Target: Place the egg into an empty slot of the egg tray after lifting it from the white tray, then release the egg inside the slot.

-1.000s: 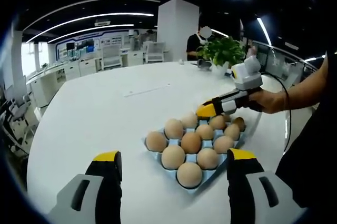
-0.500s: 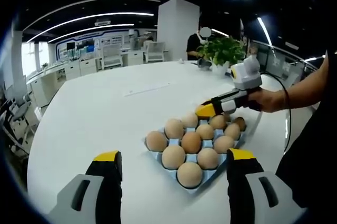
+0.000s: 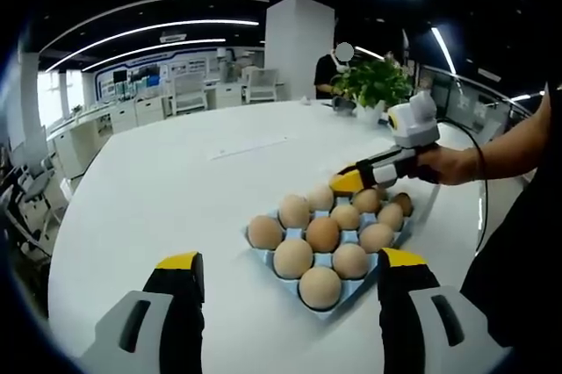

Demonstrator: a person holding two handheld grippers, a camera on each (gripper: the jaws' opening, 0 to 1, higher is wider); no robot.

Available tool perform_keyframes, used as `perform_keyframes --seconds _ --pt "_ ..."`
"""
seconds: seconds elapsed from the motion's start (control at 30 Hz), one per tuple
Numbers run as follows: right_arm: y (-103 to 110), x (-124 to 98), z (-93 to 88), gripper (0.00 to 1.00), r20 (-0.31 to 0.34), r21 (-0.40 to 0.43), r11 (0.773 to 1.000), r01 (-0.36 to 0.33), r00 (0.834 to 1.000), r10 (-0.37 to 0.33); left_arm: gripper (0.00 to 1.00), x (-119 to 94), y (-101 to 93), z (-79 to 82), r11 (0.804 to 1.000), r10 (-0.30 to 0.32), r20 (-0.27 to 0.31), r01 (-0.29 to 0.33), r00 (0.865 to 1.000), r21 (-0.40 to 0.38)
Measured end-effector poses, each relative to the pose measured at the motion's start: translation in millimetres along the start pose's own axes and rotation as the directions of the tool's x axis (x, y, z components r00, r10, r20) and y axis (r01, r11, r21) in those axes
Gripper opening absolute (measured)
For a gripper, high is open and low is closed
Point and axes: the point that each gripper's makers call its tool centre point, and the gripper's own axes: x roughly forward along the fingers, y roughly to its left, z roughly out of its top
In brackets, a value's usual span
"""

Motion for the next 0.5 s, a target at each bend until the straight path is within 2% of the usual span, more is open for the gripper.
perform_keyframes --seconds 0.5 --pt "4 -15 0.2 0.25 0.024 -0.001 1.0 -0.016 1.0 0.016 0.8 0 -5.4 0.0 1.0 -0.013 0.002 0.013 1.0 0.011"
